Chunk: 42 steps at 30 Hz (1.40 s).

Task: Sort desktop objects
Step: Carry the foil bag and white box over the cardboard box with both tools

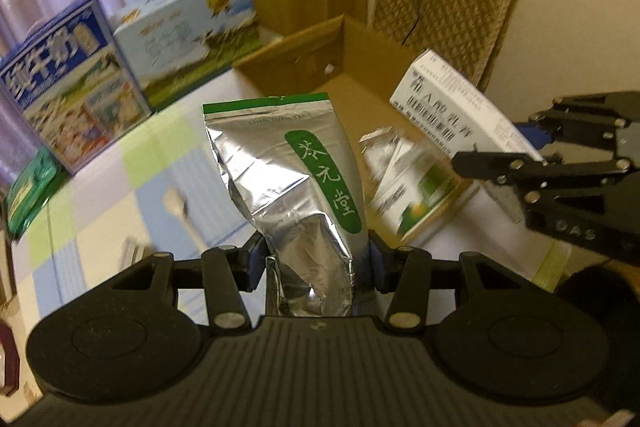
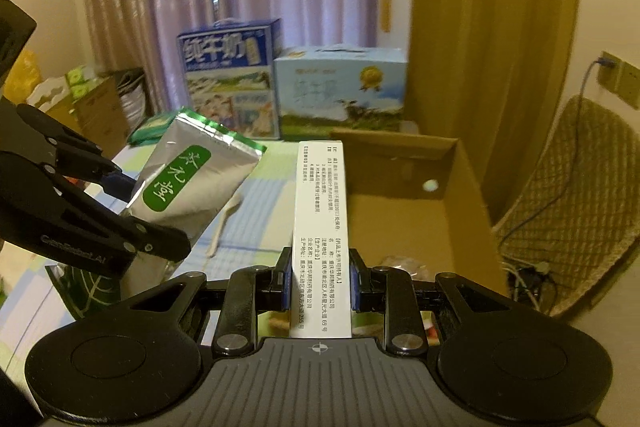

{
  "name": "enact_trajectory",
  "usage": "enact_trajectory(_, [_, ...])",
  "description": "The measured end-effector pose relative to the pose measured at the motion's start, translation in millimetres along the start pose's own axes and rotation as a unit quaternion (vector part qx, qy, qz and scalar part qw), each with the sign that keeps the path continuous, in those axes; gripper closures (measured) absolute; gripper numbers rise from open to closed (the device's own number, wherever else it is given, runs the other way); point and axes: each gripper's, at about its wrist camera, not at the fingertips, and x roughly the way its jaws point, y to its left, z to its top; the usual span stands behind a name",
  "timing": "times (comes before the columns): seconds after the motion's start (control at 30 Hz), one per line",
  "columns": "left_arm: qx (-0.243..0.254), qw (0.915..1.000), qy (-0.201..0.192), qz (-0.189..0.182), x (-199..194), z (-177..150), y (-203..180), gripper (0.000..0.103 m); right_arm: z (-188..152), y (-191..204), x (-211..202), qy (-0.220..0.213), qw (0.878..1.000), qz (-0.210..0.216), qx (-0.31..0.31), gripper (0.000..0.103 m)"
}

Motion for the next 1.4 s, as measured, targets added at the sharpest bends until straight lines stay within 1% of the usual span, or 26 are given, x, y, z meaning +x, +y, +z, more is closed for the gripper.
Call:
enact_trajectory(0.13, [0.003, 0.9998, -0.014, -0.013, 5, 28, -15, 0.058, 7, -25, 1, -0.002, 1.000, -0.020, 0.010, 0.080])
enact_trajectory(0.3, [-0.011, 0.9991, -0.025, -0.033, 22, 57, -27, 0.058, 9, -56, 5, 0.002, 0.999, -0.041, 0.022, 0.080])
enact_trajectory(0.5, [-0.012, 0.9987, -0.025, -0.042, 49, 79, -39, 0.058, 10, -83, 18, 0.013, 0.998, -0.048, 0.037, 0.080])
enact_trajectory(0.63, [-0.026, 0.9982, -0.024, -0.048, 68, 89, -40, 0.058, 12, -96, 33, 0.020, 0.998, -0.049, 0.046, 0.080])
enact_trajectory(0.83, [-0.039, 0.9975, -0.023, -0.054, 94, 97, -36, 0.058, 12, -110, 56, 0.030, 0.997, -0.048, 0.061, 0.080])
enact_trajectory(0.93, [-0.054, 0.9966, -0.021, -0.059, 105, 100, -31, 0.055, 10, -114, 66, 0.036, 0.996, -0.049, 0.061, 0.080])
enact_trajectory(1.0, [-0.060, 0.9964, -0.025, -0.054, 109, 102, -27, 0.056, 9, -117, 70, 0.039, 0.996, -0.050, 0.064, 0.080])
enact_trajectory(1.23, [-0.064, 0.9962, -0.039, -0.046, 101, 94, -12, 0.057, 5, -121, 80, 0.048, 0.995, -0.050, 0.071, 0.080])
enact_trajectory(1.4, [-0.064, 0.9963, -0.041, -0.040, 95, 87, -3, 0.056, 6, -116, 83, 0.049, 0.995, -0.047, 0.071, 0.080])
